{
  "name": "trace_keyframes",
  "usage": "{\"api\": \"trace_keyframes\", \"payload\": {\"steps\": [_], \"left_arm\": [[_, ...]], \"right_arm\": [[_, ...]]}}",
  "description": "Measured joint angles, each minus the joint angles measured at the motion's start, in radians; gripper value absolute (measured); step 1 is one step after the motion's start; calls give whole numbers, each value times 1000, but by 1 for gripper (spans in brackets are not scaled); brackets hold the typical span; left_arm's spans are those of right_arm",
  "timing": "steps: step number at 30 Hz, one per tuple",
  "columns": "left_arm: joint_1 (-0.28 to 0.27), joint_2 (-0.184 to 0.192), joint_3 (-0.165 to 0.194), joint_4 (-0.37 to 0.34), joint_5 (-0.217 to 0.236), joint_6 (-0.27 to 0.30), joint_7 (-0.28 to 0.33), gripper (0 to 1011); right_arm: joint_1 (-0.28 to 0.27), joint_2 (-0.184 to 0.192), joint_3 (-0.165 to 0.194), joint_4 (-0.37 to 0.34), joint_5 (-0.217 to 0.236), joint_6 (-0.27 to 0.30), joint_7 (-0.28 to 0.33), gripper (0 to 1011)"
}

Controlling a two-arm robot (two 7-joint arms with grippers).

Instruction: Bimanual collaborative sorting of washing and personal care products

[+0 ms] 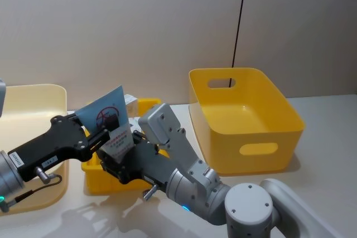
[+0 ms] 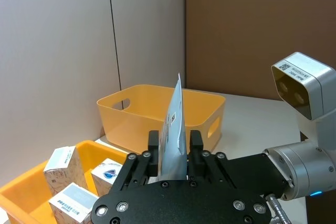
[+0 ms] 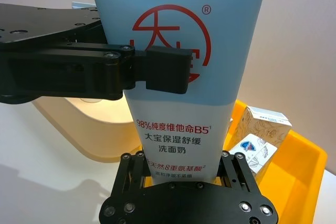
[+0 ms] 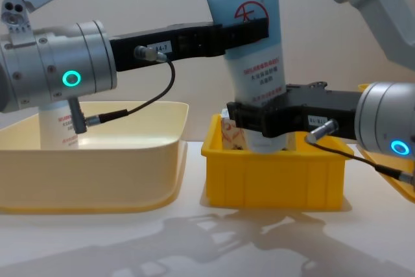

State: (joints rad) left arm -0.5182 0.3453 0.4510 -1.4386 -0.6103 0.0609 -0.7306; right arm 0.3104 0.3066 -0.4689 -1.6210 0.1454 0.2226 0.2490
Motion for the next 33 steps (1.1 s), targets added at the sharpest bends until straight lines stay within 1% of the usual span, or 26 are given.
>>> {"api": "trace_keyframes", "payload": {"steps": [1, 2, 3, 4, 5, 7, 8, 9, 10, 11, 14, 15, 19, 20, 22, 23, 27, 28, 33], "left_arm": [[0, 0, 0, 0, 0, 0, 0, 338], [0, 0, 0, 0, 0, 0, 0, 399], [0, 0, 0, 0, 0, 0, 0, 432], [0, 0, 0, 0, 0, 0, 0, 432], [0, 0, 0, 0, 0, 0, 0, 488], [0, 0, 0, 0, 0, 0, 0, 537], [0, 0, 0, 0, 0, 0, 0, 596], [0, 0, 0, 0, 0, 0, 0, 629], [0, 0, 0, 0, 0, 0, 0, 629], [0, 0, 0, 0, 0, 0, 0, 688], [0, 0, 0, 0, 0, 0, 0, 756], [0, 0, 0, 0, 0, 0, 0, 817], [0, 0, 0, 0, 0, 0, 0, 924], [0, 0, 0, 0, 0, 0, 0, 939], [0, 0, 0, 0, 0, 0, 0, 1001], [0, 0, 0, 0, 0, 0, 0, 1001], [0, 0, 0, 0, 0, 0, 0, 1002], [0, 0, 0, 0, 0, 0, 0, 1002], [0, 0, 0, 0, 0, 0, 0, 1002]], "right_arm": [[0, 0, 0, 0, 0, 0, 0, 594], [0, 0, 0, 0, 0, 0, 0, 591], [0, -1, 0, 1, -1, 0, 0, 586], [0, -1, 0, 1, -1, 0, -1, 577], [1, -1, 0, 1, -1, 0, -1, 576], [1, -1, -1, 2, -2, 0, -1, 561], [1, -1, -1, 2, -2, 0, -1, 555], [1, -2, -1, 2, -2, 0, -1, 552], [1, -2, -1, 2, -2, 0, -1, 545], [1, -2, -1, 2, -2, 0, -1, 544], [1, -2, 0, 2, -3, -1, -1, 529], [1, -2, 0, 3, -3, -2, -1, 524], [-2, -2, 6, 3, -6, -10, -8, 521], [-5, -2, 11, 3, -9, -15, -14, 521], [-10, -3, 18, 1, -14, -21, -25, 521], [-10, -3, 18, 1, -14, -21, -25, 521], [-25, -2, 42, -5, -28, -37, -59, 521], [-25, -2, 42, -5, -28, -37, -59, 521], [-41, 0, 73, -12, -43, -58, -102, 521]]}}
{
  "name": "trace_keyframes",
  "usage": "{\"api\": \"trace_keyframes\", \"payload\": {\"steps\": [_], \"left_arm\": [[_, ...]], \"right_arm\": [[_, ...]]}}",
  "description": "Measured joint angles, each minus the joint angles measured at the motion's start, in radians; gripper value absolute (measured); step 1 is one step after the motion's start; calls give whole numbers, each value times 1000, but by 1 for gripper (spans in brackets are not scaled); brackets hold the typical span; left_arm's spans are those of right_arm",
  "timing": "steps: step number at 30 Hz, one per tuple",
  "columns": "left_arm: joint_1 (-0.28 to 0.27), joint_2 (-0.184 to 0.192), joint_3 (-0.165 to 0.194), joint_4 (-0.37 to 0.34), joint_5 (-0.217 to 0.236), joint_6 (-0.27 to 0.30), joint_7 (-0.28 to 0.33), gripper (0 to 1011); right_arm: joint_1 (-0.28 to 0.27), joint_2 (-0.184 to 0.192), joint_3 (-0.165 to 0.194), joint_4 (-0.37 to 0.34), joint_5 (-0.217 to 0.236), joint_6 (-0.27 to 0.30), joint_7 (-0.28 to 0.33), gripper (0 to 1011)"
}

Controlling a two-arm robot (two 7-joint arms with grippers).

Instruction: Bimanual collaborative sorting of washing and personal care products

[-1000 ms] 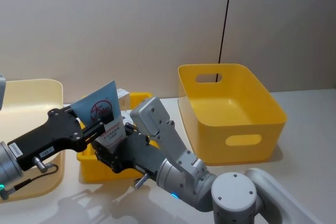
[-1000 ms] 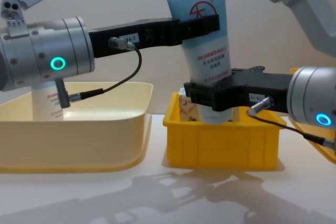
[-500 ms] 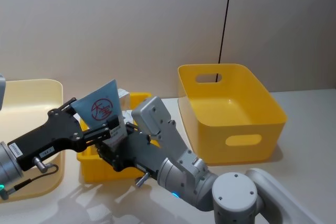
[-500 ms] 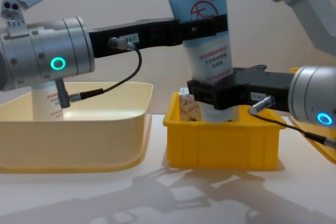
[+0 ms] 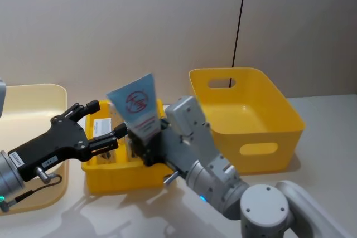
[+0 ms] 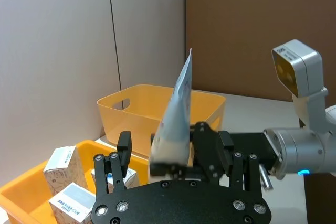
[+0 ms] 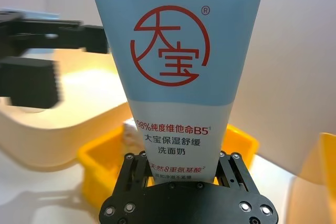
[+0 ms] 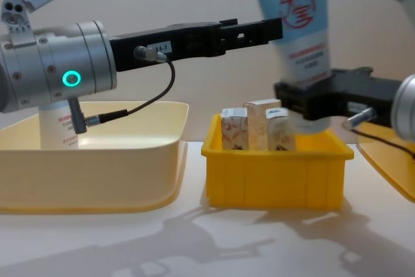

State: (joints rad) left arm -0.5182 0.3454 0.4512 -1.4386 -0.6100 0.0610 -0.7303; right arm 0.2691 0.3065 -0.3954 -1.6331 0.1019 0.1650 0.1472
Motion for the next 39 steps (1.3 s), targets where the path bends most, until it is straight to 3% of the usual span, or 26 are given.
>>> {"api": "trace_keyframes", "payload": {"steps": [13, 25, 33, 39], "left_arm": [[0, 0, 0, 0, 0, 0, 0, 1002], [0, 0, 0, 0, 0, 0, 0, 1002], [0, 0, 0, 0, 0, 0, 0, 1002], [0, 0, 0, 0, 0, 0, 0, 1002]], "right_arm": [[-17, -3, 97, 14, -33, -86, -113, 521], [35, -22, 192, 101, -47, -212, -198, 521], [61, -38, 227, 137, -49, -233, -231, 521], [72, -50, 244, 148, -58, -204, -255, 520]]}}
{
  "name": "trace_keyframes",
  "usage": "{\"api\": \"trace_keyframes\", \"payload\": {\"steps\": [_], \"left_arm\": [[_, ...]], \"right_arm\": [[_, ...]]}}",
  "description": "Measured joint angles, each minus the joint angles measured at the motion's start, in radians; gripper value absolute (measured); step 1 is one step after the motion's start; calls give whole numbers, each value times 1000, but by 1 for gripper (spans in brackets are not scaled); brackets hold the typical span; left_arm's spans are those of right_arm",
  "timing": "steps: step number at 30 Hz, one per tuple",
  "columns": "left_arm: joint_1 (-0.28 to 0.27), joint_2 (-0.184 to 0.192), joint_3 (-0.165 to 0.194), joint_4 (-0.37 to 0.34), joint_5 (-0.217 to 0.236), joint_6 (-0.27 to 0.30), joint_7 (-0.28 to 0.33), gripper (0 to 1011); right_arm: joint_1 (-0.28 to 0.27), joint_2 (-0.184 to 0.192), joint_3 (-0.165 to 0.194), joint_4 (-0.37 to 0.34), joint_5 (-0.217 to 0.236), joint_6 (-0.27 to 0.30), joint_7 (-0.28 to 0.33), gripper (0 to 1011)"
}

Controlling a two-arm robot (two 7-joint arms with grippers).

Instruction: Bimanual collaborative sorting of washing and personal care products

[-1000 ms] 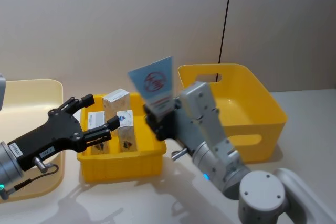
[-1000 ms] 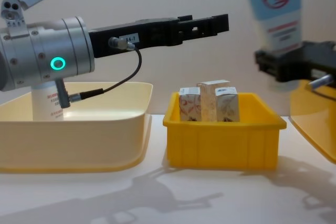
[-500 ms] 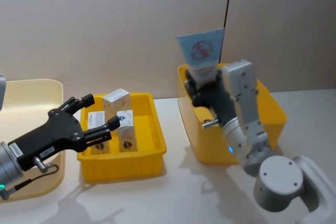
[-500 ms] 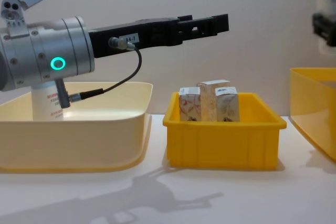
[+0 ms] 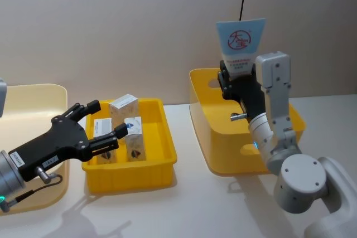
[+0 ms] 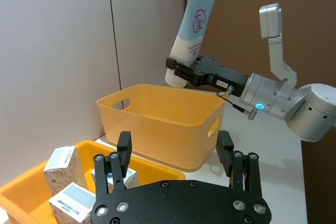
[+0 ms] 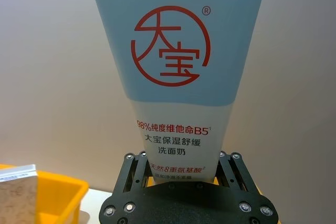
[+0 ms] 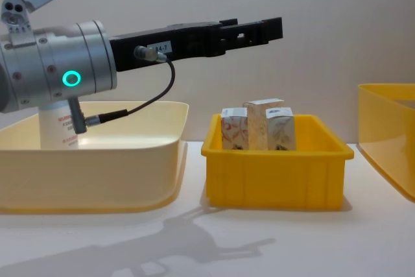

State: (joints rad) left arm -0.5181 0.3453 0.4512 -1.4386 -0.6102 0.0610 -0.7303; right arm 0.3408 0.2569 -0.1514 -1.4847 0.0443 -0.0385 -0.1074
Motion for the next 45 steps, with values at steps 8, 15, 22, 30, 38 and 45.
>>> {"api": "trace_keyframes", "payload": {"steps": [8, 15, 22, 30, 38, 45], "left_arm": [[0, 0, 0, 0, 0, 0, 0, 1002], [0, 0, 0, 0, 0, 0, 0, 1002], [0, 0, 0, 0, 0, 0, 0, 1002], [0, 0, 0, 0, 0, 0, 0, 1002], [0, 0, 0, 0, 0, 0, 0, 1002], [0, 0, 0, 0, 0, 0, 0, 1002]], "right_arm": [[7, -17, 13, -2, -15, 85, -28, 520], [16, -32, 17, -6, -35, 187, -54, 520], [26, -45, 18, 1, -51, 252, -73, 520], [37, -58, 20, 17, -66, 292, -87, 522], [42, -65, 21, 24, -73, 310, -94, 728], [45, -69, 21, 28, -76, 321, -99, 940]]}}
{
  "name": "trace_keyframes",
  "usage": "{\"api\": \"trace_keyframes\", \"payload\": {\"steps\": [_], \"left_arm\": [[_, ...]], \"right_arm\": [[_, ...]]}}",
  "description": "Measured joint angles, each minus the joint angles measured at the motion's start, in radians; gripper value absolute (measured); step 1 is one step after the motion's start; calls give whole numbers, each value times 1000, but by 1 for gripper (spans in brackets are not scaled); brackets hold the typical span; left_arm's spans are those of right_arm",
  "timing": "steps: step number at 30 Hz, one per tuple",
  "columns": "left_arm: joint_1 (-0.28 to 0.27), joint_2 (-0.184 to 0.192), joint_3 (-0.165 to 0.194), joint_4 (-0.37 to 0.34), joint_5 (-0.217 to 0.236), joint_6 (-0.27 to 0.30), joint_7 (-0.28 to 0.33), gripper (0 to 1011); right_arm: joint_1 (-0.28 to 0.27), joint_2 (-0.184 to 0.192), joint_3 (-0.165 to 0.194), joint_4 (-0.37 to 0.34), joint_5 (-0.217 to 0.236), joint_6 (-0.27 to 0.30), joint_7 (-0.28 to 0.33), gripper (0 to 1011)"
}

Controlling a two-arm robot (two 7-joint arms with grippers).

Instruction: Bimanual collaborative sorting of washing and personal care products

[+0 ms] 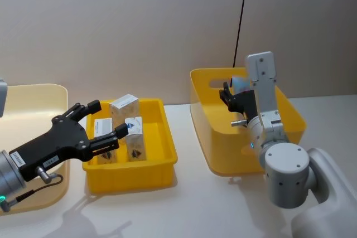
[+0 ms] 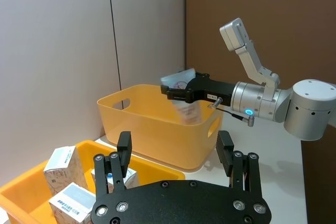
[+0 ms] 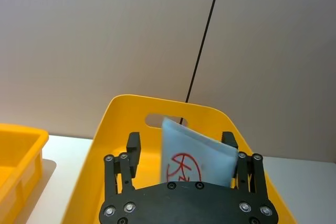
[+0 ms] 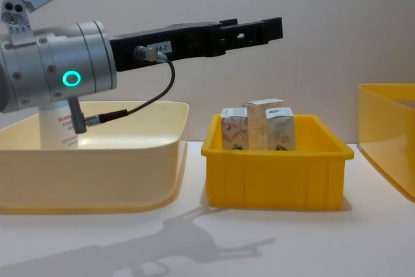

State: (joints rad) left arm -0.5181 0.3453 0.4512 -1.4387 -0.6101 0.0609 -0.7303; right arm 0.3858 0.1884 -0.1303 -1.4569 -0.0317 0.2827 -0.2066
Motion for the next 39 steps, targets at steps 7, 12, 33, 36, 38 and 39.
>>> {"api": "trace_keyframes", "payload": {"steps": [7, 12, 33, 36, 38, 39], "left_arm": [[0, 0, 0, 0, 0, 0, 0, 1002], [0, 0, 0, 0, 0, 0, 0, 1002], [0, 0, 0, 0, 0, 0, 0, 1002], [0, 0, 0, 0, 0, 0, 0, 1002], [0, 0, 0, 0, 0, 0, 0, 1001], [1, 0, 0, 0, 1, 0, 1, 1002]], "right_arm": [[1, -2, 0, 2, -2, 4, -1, 1001], [2, -2, 0, 3, -3, 8, -2, 1001], [-16, 4, 8, -16, 20, -72, 44, 1001], [-27, 10, 12, -29, 39, -116, 77, 1001], [-31, 12, 13, -34, 49, -134, 93, 1001], [-36, 14, 15, -39, 57, -151, 108, 1001]]}}
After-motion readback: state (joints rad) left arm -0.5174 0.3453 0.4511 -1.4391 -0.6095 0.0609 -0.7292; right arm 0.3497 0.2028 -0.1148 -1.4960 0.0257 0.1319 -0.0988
